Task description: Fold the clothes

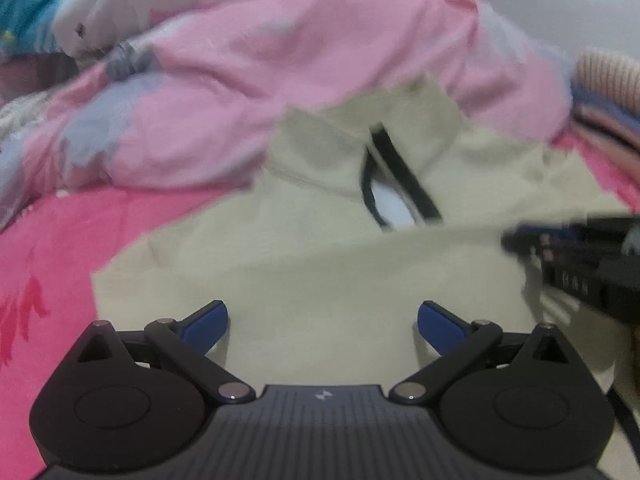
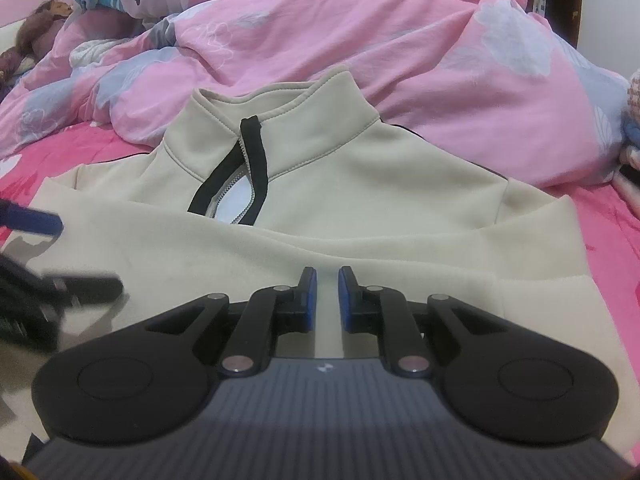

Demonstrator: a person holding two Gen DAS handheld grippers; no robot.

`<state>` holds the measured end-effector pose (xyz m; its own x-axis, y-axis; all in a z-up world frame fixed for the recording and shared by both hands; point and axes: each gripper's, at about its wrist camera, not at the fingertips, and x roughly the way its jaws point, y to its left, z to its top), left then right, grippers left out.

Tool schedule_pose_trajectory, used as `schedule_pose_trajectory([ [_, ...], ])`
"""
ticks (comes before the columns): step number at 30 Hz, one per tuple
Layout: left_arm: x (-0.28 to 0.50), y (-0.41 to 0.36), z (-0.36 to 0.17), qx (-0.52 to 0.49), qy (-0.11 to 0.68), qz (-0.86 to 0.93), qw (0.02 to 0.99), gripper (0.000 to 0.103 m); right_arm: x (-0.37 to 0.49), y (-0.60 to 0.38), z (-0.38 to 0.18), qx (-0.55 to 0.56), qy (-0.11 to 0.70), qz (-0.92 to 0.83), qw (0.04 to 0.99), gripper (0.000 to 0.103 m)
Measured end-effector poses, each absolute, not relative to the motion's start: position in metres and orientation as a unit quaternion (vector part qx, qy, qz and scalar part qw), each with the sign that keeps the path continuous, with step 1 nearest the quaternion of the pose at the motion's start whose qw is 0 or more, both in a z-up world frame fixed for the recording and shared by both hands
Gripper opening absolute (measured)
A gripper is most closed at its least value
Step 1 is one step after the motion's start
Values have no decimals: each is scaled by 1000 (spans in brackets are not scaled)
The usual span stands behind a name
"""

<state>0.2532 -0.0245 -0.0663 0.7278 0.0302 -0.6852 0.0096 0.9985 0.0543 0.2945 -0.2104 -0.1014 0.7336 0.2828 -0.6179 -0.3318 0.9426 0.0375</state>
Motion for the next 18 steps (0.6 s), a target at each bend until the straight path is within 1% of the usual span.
schedule_pose_trajectory([
  [1,255,-20,-62,21,361,9,932,102,297,-212,-98,-28,334,167,927,12],
  [3,265,-8,-53,-2,346,15,938,102,306,-221,-87,18,361,175,916,15],
  [6,287,5,-41,-38,318,15,947,101,322,-235,-62,99,356,202,907,16],
  [7,295,8,-39,-47,308,16,950,100,329,-235,-53,101,345,207,910,18],
  [9,318,9,-35,-65,304,17,950,98,346,-233,-36,88,326,207,918,28],
  [11,338,8,-34,-85,307,15,948,93,366,-232,-24,79,313,198,926,40],
  [15,368,2,-38,-107,322,18,941,87,410,-229,-19,111,301,207,924,41],
  [18,384,-4,-45,-105,334,26,936,72,437,-216,-27,114,299,213,923,41],
])
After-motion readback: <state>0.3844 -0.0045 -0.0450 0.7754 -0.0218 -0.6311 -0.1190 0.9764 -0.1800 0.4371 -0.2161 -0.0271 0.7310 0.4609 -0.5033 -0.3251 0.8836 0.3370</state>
